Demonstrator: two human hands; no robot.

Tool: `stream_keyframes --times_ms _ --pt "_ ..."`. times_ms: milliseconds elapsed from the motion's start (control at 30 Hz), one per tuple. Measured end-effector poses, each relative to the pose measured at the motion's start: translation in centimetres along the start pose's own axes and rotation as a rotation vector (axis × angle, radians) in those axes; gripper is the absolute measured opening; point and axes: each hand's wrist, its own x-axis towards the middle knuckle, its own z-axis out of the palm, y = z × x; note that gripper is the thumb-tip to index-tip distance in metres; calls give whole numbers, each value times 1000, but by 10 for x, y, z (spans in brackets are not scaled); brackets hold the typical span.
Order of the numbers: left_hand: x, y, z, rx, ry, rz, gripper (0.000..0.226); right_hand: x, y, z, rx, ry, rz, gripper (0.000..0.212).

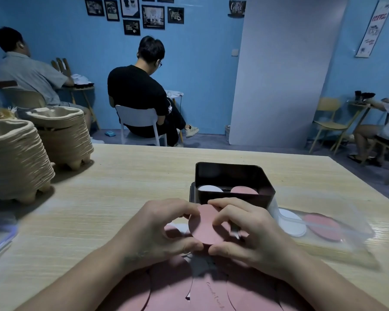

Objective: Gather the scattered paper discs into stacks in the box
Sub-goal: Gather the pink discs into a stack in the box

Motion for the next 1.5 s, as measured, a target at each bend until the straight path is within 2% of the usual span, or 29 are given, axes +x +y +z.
stream_keyframes --times_ms 133,333,700,900,1000,1100,1267,1500 --pt "2 -1 3 24 16 50 39 1 -1 -1 4 17 -35 40" --pt "1 -3 6 62 2 68 38 1 -1 -1 -53 -76 -43 35" --pt "-1 -1 3 84 -102 20 29 4 -2 -3 -91 -129 -58 29" --pt "-2 1 -6 99 -179 -40 32 2 2 -1 -72 -116 -41 33" --pt "-7 -3 -20 188 -158 -103 39 2 4 1 -55 -98 -18 33" --pt "-15 -7 -32 276 -165 -185 36 1 4 4 -46 -100 -15 30" --pt "-29 -10 -35 338 -281 -263 47 5 4 8 -43 -138 -11 29" --pt "-36 -16 -49 216 -296 -384 51 -2 4 3 -30 -146 6 29"
